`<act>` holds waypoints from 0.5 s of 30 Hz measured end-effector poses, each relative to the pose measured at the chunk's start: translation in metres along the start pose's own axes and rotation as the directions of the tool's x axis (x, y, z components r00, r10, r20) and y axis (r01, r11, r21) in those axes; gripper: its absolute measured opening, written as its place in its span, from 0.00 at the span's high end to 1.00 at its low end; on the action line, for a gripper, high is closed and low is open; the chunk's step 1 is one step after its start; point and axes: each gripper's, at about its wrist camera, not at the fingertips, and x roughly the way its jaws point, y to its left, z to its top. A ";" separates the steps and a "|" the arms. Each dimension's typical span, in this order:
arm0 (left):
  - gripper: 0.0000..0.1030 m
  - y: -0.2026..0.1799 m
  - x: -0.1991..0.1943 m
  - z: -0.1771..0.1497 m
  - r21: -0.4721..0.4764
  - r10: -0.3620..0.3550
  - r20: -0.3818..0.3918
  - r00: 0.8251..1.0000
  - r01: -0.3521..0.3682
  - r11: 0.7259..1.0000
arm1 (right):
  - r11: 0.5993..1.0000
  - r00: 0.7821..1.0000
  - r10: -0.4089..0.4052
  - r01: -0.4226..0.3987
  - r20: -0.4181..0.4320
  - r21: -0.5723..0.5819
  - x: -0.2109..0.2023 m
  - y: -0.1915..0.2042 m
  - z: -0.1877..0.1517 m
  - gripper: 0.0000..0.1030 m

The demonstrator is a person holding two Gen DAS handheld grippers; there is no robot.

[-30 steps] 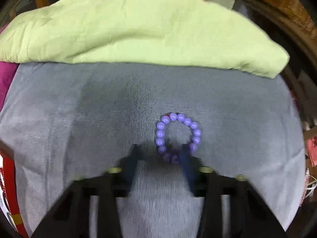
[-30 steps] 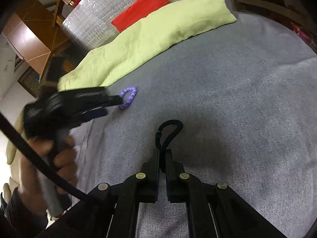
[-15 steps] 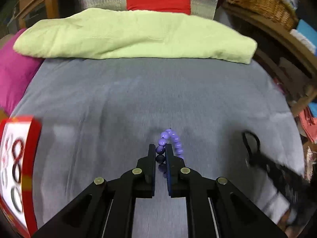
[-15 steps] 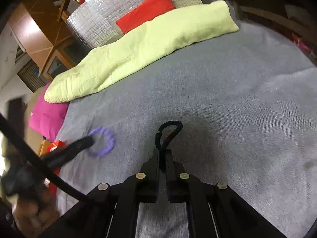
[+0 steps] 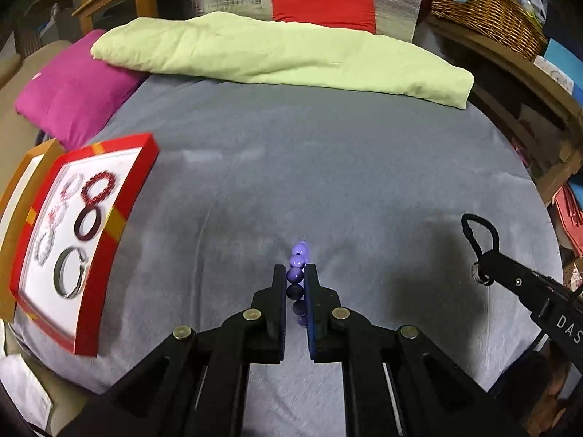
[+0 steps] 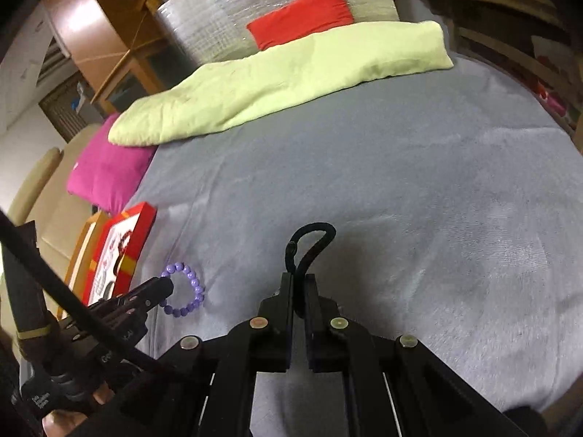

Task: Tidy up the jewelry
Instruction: 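Carry the purple bracelet and black hair tie over to the tray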

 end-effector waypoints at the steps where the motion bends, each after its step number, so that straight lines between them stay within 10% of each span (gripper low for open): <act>1: 0.91 0.003 -0.002 -0.002 -0.003 0.001 0.005 1.000 -0.001 1.000 | 1.000 1.000 -0.001 0.001 -0.001 -0.008 -0.002 0.004 -0.002 0.95; 15: 0.91 0.020 -0.016 -0.022 -0.027 0.002 0.027 1.000 -0.001 1.000 | 0.998 1.000 -0.014 0.014 -0.001 -0.055 -0.009 0.033 -0.015 0.95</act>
